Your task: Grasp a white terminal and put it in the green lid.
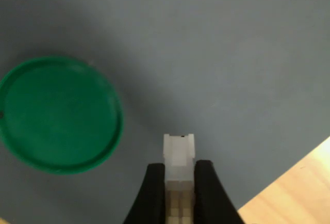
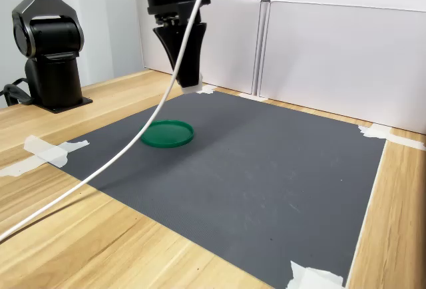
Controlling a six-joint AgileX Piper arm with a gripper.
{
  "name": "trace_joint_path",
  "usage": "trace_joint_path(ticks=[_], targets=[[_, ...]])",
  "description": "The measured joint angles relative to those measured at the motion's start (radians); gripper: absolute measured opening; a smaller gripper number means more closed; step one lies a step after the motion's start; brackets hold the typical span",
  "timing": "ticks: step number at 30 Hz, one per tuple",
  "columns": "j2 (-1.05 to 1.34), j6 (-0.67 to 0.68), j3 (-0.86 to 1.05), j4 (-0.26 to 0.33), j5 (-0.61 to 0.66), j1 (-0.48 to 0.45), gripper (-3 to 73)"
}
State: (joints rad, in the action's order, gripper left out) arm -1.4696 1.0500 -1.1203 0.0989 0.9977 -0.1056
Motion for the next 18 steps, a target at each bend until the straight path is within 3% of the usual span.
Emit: trace_joint_path(ticks=[8,15,18], targets=[[0.052,0.009,0.138,-0.009,-0.003,0.011,8.6],[0.058,-0.086,0.174,-0.099,0.009,0.162,8.6],[0.058,-0.117,0.174,-0.11,0.009,0.203,8.6]])
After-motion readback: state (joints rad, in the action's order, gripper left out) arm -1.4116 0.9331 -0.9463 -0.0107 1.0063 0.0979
